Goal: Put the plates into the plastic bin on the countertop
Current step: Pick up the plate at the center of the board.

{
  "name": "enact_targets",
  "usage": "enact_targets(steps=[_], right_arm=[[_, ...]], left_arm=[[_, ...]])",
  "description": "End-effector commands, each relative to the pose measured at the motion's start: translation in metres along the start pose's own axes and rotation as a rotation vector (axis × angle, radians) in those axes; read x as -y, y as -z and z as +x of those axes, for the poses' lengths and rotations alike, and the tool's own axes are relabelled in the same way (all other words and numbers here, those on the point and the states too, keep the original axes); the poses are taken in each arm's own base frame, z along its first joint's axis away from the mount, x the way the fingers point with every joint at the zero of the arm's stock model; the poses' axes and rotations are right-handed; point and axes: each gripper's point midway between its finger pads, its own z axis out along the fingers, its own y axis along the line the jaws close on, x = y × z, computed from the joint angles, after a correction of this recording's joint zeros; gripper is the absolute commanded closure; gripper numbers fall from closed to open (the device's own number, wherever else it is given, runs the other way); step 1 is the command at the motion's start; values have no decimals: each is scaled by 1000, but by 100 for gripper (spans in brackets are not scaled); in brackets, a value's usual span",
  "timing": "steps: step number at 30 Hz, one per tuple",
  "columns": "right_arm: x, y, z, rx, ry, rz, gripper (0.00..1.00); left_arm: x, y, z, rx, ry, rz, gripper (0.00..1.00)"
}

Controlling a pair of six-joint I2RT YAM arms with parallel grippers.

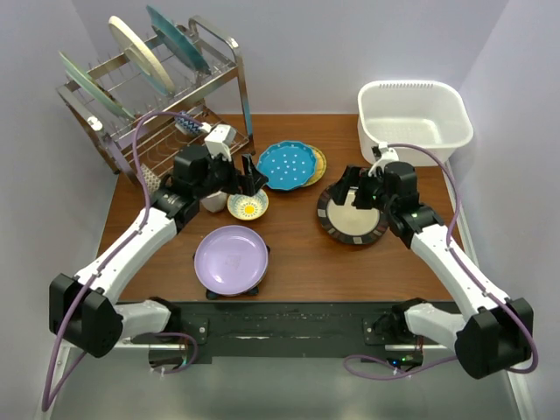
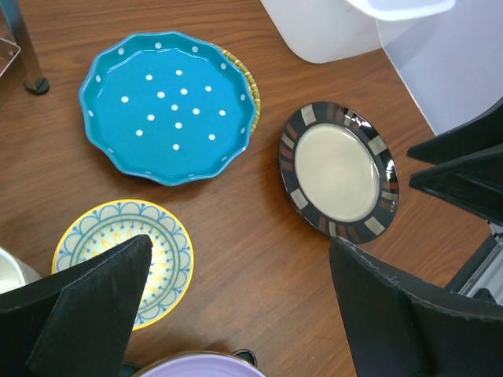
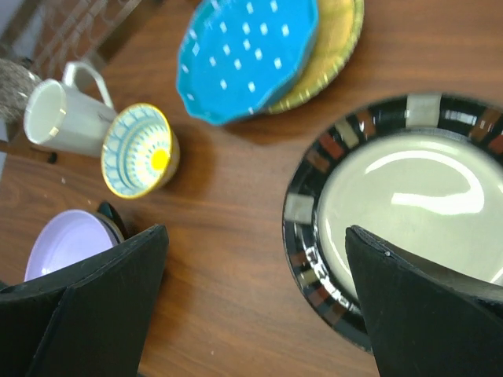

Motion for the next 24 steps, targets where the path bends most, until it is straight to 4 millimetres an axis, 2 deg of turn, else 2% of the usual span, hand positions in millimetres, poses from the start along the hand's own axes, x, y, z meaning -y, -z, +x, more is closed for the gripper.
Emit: enact_targets(steps=[1,3,6,10,16,24], right_arm=[[10,0,18,-70,-37,49,1],[23,0,24,-87,-31,116,1],[30,1,27,-131,-12,150,1],[39,5,27,-146,-9,188,1],[35,8,17,-109,-62,117,1],[57,15,17,-109,-129,161,1]], left_arm=[[3,-15,2,-5,52,34,0],[10,-23,12,-51,61,93,0],[16,-32,22,-88,82,136,0],[24,-37,27,-113,64,187,0],[27,-40,31,-125,79,203,0],[50,-58,47,-155,101,249,0]])
